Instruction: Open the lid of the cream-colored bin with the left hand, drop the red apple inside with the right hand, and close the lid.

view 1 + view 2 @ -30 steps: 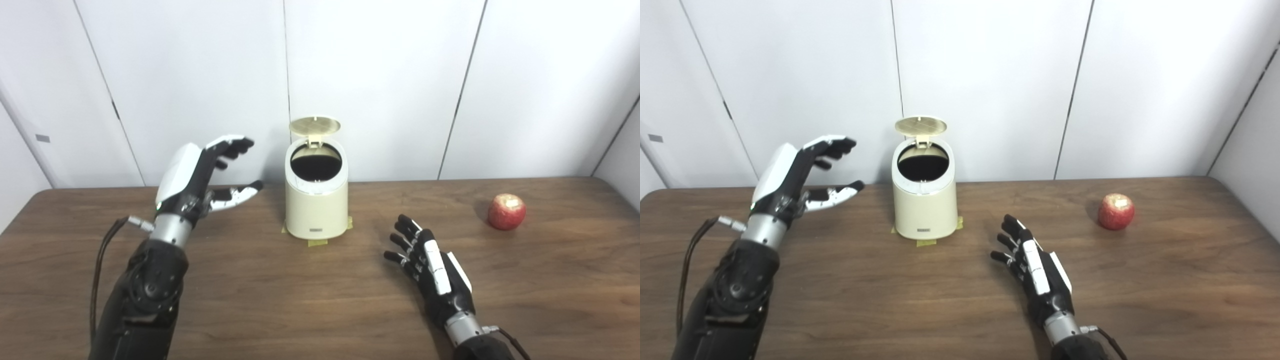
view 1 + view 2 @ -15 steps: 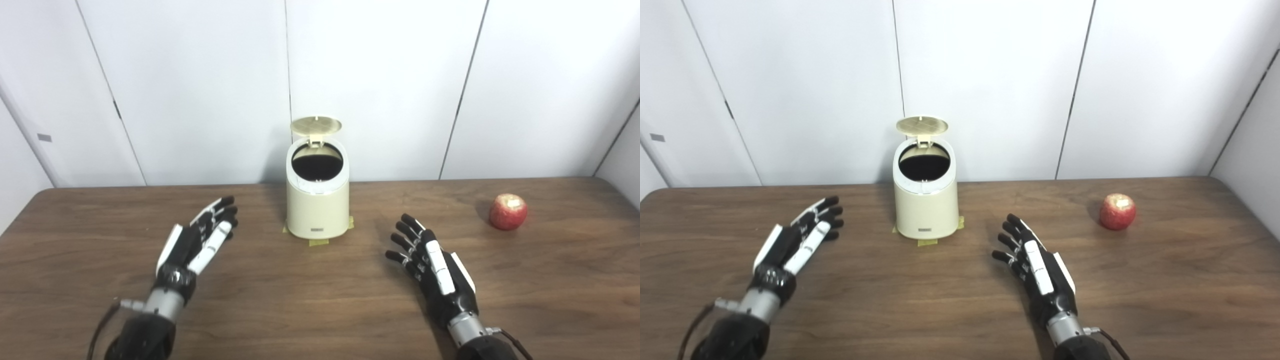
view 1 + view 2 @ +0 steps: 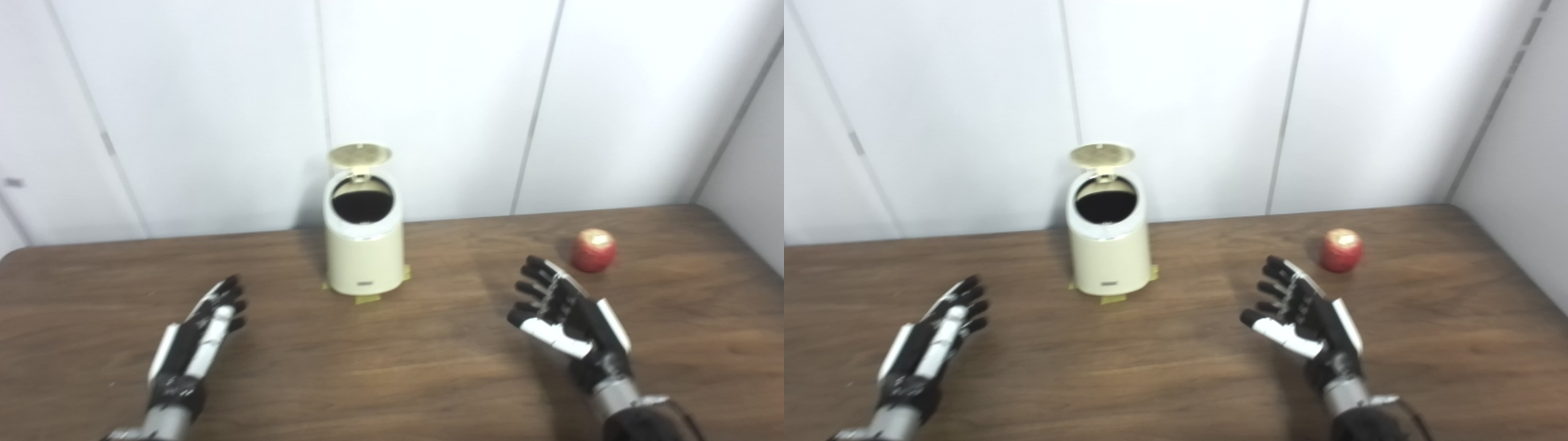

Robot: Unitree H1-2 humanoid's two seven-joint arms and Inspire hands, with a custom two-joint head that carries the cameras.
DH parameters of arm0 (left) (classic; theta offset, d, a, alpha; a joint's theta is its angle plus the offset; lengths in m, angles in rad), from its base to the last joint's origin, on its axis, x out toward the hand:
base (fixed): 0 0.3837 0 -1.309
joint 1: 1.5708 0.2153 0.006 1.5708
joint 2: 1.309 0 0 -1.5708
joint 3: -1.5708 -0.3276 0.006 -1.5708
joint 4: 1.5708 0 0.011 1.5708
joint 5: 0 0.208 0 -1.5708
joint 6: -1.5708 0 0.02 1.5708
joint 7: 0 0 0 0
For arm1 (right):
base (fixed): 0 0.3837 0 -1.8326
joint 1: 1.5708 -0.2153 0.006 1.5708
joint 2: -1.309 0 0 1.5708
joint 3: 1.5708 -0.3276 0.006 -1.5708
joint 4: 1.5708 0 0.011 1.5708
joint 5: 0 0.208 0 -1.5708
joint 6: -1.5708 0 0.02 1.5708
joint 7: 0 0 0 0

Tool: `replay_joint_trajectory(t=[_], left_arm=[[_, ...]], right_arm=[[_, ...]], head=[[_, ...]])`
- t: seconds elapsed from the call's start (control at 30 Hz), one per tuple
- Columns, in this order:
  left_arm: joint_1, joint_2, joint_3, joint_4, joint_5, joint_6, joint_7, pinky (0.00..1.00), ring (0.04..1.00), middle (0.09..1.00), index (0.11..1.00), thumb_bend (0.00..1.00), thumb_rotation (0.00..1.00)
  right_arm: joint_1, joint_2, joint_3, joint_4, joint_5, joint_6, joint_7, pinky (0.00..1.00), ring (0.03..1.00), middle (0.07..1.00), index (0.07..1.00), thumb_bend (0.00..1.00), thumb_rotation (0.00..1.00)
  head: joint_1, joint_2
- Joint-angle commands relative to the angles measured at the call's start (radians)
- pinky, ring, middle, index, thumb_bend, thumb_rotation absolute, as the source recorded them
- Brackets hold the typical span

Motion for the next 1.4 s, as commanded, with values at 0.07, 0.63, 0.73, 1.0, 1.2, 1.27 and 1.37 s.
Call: replay_joint_trajectory(t=[0.07, 0.63, 0.73, 1.0, 1.2, 1.27, 1.37], left_arm=[[-0.038, 0.013, 0.01, -0.005, -0.028, -0.032, 0.017, 0.87, 0.881, 0.899, 0.912, 0.47, 0.67], [-0.039, 0.059, 0.01, -0.039, -0.053, -0.008, 0.022, 0.86, 0.878, 0.895, 0.905, 0.38, 0.67], [-0.041, 0.071, 0.008, -0.05, -0.064, 0.014, 0.013, 0.86, 0.881, 0.899, 0.909, 0.36, 0.68], [-0.049, 0.086, 0.006, -0.087, -0.086, 0.075, 0.007, 0.87, 0.88, 0.895, 0.915, 0.29, 0.64], [-0.046, 0.09, 0.002, -0.122, -0.086, 0.114, 0.012, 0.89, 0.888, 0.897, 0.923, 0.26, 0.56], [-0.046, 0.09, 0.005, -0.125, -0.092, 0.12, 0.014, 0.9, 0.887, 0.892, 0.917, 0.28, 0.54], [-0.046, 0.093, 0.007, -0.128, -0.1, 0.121, 0.012, 0.9, 0.885, 0.89, 0.914, 0.27, 0.51]], right_arm=[[-0.06, -0.087, -0.019, -0.123, -0.12, 0.035, -0.03, 0.76, 0.785, 0.813, 0.789, 0.76, 0.16], [-0.238, -0.365, 0.042, -0.059, -0.462, 0.243, 0.026, 0.8, 0.884, 0.902, 0.852, 0.86, 0.08], [-0.264, -0.417, 0.09, -0.02, -0.524, 0.229, 0.052, 0.82, 0.894, 0.896, 0.862, 0.87, 0.05], [-0.391, -0.543, 0.299, 0.14, -0.78, 0.214, 0.144, 0.82, 0.941, 0.93, 0.864, 0.95, 0.12], [-0.483, -0.552, 0.368, 0.25, -0.85, 0.189, 0.183, 0.82, 0.928, 0.908, 0.862, 0.96, 0.15], [-0.513, -0.547, 0.387, 0.295, -0.866, 0.177, 0.186, 0.8, 0.92, 0.898, 0.858, 0.97, 0.15], [-0.545, -0.555, 0.429, 0.363, -0.905, 0.108, 0.157, 0.78, 0.886, 0.868, 0.821, 0.99, 0.14]], head=[[-0.069, 0.001], [-0.19, 0.012], [-0.193, 0.014], [-0.209, 0.015], [-0.211, 0.022], [-0.213, 0.025], [-0.216, 0.027]])
